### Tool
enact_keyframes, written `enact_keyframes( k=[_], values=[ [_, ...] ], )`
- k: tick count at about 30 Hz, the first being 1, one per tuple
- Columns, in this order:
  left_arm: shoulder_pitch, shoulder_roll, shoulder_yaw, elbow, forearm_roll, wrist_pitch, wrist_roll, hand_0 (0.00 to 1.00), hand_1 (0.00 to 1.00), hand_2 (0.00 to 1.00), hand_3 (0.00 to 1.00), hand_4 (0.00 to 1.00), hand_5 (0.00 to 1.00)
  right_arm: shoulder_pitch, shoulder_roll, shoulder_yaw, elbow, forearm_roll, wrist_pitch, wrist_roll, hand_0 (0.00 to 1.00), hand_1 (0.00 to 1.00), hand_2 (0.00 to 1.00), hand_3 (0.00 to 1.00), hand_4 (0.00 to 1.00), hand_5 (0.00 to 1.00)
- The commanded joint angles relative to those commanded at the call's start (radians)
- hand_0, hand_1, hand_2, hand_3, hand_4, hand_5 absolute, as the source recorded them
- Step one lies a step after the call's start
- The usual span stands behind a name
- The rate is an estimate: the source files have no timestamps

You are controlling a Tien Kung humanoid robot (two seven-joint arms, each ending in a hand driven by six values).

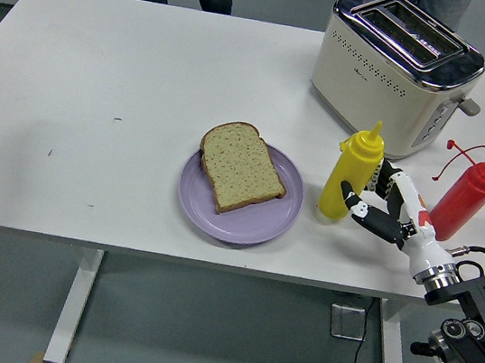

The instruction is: Pick up the cup,pour liquid into bread,place the cup on the desk

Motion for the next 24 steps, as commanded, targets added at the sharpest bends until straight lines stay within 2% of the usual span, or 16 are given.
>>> enact_keyframes(
  k=[8, 13, 18, 24],
  values=[
    [-0.001, 0.0, -0.003, 0.0, 0.0, 0.0, 0.0, 0.827, 0.818, 0.859, 0.818, 0.654, 0.998, -0.009, -0.014, 0.016, 0.086, -0.016, -0.007, -0.005, 0.52, 0.588, 0.593, 0.686, 0.563, 0.088],
    [-0.003, 0.0, -0.004, 0.0, 0.0, 0.0, 0.0, 0.827, 0.818, 0.859, 0.818, 0.654, 0.998, -0.011, -0.028, 0.036, 0.166, -0.021, -0.017, -0.017, 0.52, 0.588, 0.593, 0.686, 0.563, 0.088],
    [-0.005, 0.001, -0.007, 0.0, 0.001, 0.0, 0.0, 0.827, 0.818, 0.859, 0.818, 0.654, 0.998, 0.0, -0.052, 0.052, 0.248, -0.024, -0.019, -0.041, 0.504, 0.581, 0.586, 0.68, 0.546, 0.069],
    [-0.007, 0.002, -0.009, -0.001, 0.001, 0.0, 0.0, 0.827, 0.818, 0.859, 0.817, 0.654, 0.998, 0.047, -0.1, 0.066, 0.337, -0.041, -0.024, -0.075, 0.494, 0.574, 0.583, 0.678, 0.54, 0.067]
  ],
)
